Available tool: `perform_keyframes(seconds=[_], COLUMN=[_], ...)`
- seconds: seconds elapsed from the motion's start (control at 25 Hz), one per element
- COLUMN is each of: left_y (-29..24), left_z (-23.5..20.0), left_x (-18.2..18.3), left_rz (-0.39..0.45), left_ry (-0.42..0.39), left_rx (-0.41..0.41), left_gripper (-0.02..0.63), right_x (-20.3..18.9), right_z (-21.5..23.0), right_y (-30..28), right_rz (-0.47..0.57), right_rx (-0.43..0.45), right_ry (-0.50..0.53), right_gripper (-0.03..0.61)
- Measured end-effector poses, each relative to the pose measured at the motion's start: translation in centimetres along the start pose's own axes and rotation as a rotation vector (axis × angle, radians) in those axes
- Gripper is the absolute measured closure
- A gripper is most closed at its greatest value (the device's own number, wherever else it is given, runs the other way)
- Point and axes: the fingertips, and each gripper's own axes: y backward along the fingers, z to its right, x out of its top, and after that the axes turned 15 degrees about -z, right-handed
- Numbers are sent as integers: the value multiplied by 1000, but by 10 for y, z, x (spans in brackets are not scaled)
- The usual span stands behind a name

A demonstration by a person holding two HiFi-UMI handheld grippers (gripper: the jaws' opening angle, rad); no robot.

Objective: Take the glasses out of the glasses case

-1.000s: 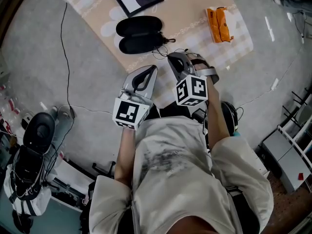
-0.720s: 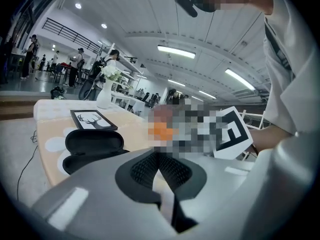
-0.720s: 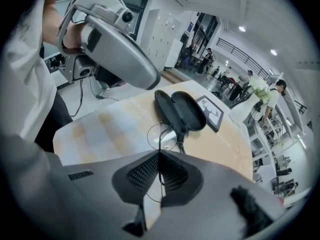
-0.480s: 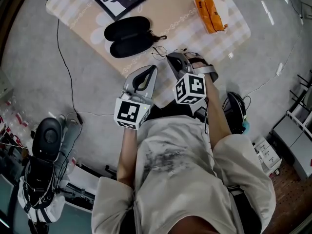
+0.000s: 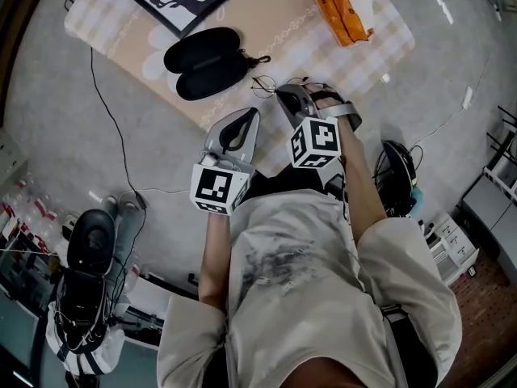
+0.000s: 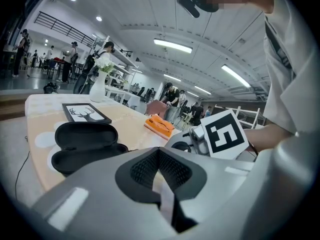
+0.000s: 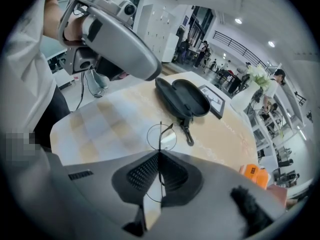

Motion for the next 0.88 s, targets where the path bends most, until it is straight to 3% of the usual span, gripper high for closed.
perform_keyframes(seconds=[0.72,0.88], left_y=[-2,-2], left_z=[2,3], left_x=[-6,-4], left_rz=[-17,-17], left_ry=[-5,-10], left_rx=[-19,-23], left_gripper=[604,604], right_x=[-4,-4], right_z=[-8,-8], right_y=[-7,-6], right_rz=[-3,-4], right_rx=[23,26], right_ry=[-21,-27], right_gripper=[557,512])
